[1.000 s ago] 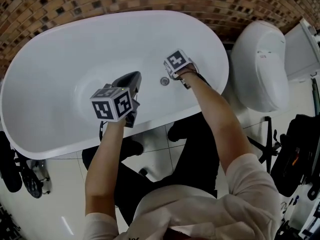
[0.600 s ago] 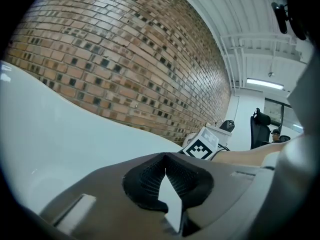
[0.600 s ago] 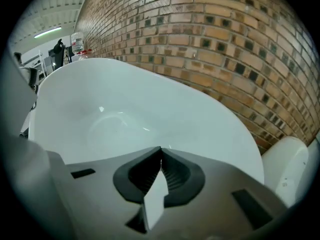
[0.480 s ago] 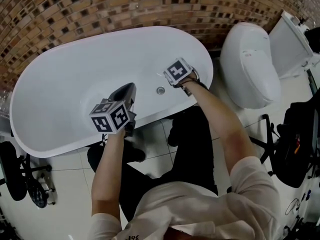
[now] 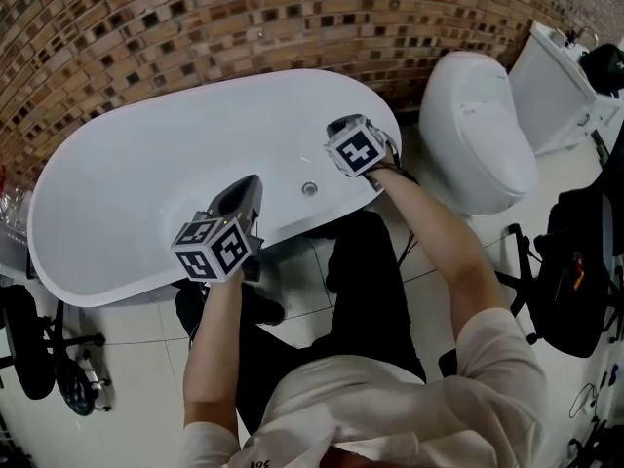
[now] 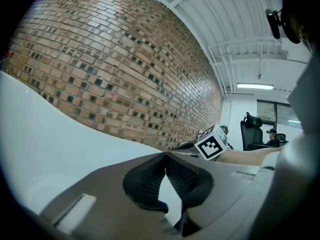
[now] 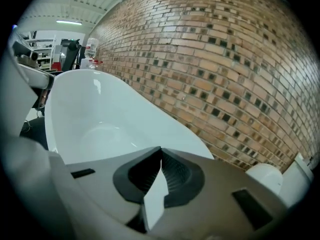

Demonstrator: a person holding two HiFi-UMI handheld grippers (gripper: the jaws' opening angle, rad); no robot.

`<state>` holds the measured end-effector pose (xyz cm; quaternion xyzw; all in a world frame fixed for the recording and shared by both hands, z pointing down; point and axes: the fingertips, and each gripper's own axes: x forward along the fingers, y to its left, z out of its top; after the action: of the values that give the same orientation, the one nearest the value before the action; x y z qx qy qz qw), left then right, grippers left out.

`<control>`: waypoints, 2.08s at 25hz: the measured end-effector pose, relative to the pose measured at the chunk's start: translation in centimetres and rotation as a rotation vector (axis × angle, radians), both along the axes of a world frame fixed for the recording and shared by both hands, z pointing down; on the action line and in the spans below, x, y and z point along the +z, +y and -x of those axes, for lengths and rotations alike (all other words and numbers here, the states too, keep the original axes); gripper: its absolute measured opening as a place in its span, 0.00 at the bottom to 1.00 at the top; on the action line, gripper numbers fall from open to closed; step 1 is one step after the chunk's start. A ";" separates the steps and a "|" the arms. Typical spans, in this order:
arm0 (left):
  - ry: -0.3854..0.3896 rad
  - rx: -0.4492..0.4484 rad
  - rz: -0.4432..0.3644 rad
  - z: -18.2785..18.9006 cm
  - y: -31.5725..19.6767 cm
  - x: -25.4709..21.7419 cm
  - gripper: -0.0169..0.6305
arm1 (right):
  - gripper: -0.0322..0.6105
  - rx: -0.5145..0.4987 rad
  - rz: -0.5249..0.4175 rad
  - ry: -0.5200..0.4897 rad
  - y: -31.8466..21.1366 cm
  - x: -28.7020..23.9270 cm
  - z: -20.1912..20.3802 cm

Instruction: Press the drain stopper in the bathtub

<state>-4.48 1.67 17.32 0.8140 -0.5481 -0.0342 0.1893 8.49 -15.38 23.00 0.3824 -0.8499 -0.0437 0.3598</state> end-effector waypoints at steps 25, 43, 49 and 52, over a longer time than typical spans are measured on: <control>-0.052 -0.009 -0.086 -3.0 6.9 -2.3 0.04 | 0.07 -0.073 -0.127 -0.424 15.1 -9.0 -1.7; -0.068 -0.014 -0.083 -3.8 9.2 -1.8 0.04 | 0.07 -0.156 -0.111 -0.513 18.3 -8.5 0.3; -0.067 -0.014 -0.084 -3.9 9.4 -1.8 0.04 | 0.07 -0.174 -0.129 -0.493 18.7 -8.6 0.6; -0.066 -0.014 -0.087 -4.1 9.7 -1.8 0.04 | 0.07 -0.186 -0.146 -0.473 19.0 -8.8 0.7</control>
<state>-0.37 11.33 15.47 0.8182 -0.5579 -0.0324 0.1352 7.84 3.57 14.17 0.3272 -0.9365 -0.0472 0.1167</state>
